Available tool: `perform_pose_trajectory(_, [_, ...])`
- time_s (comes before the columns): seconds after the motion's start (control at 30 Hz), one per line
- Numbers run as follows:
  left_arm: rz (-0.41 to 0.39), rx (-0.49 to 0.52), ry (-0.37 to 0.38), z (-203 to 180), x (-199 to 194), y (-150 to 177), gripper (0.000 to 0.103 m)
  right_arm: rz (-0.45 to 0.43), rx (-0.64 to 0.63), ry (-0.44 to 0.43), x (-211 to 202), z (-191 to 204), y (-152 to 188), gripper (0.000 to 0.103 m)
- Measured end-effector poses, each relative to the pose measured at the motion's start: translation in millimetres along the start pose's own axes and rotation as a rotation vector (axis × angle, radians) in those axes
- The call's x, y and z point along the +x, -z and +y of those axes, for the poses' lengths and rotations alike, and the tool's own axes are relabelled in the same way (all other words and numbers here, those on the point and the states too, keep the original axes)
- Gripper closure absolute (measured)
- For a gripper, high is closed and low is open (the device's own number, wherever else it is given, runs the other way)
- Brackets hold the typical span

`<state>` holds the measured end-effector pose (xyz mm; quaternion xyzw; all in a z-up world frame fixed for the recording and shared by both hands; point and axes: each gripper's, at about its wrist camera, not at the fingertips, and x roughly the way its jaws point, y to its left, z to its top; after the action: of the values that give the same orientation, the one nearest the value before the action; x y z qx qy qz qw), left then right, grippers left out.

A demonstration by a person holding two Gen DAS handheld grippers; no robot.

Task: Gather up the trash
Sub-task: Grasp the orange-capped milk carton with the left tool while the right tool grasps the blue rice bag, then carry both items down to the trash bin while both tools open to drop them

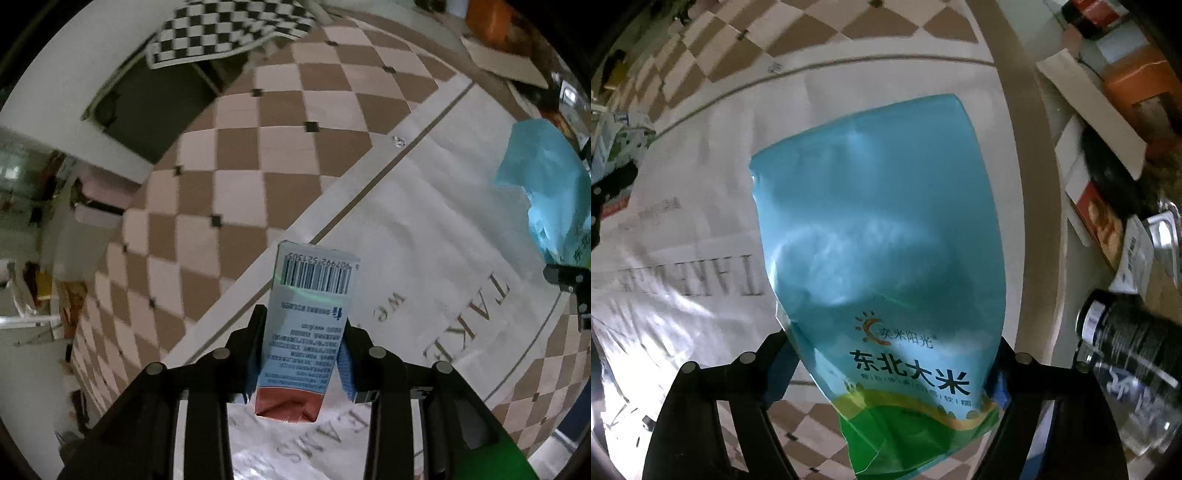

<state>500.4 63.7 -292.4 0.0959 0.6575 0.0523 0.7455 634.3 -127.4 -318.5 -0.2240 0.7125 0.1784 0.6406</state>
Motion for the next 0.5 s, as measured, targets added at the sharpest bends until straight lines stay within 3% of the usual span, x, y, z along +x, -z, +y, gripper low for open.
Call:
perform_pose_trajectory(0.17, [-0.067,-0.106,0.0,12,-35,35,0.073,-0.065,0.029,-0.026,-25,8,30,0.021])
perform_pose_trajectory(0.37, [-0.153,-0.231,0.013,24,-82,115,0.073,-0.138,0.034,-0.05,-53,35,86,0.023])
perform_pose_trajectory(0.5, [-0.202,-0.31,0.022,21,-114,194,0.073,-0.185,0.033,-0.083,-66,86,144,0.024])
